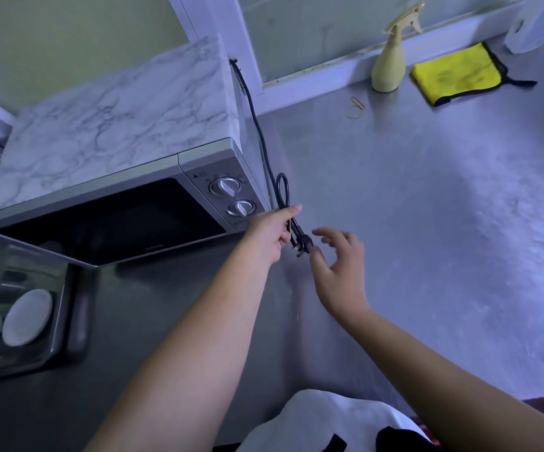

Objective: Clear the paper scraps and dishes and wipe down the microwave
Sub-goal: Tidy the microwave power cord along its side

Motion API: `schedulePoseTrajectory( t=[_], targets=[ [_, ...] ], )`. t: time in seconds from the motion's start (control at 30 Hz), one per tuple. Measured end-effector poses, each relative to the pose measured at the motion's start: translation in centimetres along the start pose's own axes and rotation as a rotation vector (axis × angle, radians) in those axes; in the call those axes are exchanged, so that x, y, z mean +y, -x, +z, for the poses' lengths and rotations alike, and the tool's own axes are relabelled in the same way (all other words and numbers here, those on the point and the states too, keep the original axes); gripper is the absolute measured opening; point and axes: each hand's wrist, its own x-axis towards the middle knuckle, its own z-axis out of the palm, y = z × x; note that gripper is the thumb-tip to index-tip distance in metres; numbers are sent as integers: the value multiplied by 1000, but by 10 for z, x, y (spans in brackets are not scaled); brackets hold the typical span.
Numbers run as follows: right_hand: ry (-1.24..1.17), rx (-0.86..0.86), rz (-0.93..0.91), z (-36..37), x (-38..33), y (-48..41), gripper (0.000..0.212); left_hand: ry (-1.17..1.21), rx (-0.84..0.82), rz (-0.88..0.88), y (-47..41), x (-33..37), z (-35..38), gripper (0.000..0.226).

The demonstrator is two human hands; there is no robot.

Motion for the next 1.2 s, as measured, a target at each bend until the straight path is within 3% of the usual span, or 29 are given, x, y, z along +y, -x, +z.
schedulePoseTrajectory(
  t=[0.13, 0.33, 0.47, 0.57, 0.67, 0.73, 0.8, 0.9, 1.03, 1.2],
  targets=[
    [-603, -276, 356, -6, -21, 0, 40, 40, -30, 3, 1, 1, 2, 33],
    [-790, -588, 505, -7, -30, -20, 37, -119, -75, 7, 8, 5, 6, 34],
    [-815, -507, 542, -5, -24, -16, 16, -221, -59, 166, 12, 2, 3, 33],
    [-994, -435, 630, -3, -14, -9, 14, -588, -6, 385, 12, 1, -1, 23],
    [-1016, -323, 726, -2, -3, -3, 21, -721, 13, 420, 10, 3, -6, 25],
    [-991, -207, 657, -1, -4, -4, 26, -708, 17, 405, 12, 1, -4, 29],
    [-903, -115, 476, -3, -7, -11, 17, -643, 31, 398, 12, -3, 0, 30],
    [-846, -137, 254, -15, -10, -23, 15, -542, -6, 409, 18, -4, 12, 29],
    [-936, -292, 328, -28, 1, -21, 24, -468, -40, 392, 22, -3, 22, 30],
    [-746, -278, 438, -22, 19, -7, 31, -264, -116, 199, 23, -9, 17, 25]
  ],
)
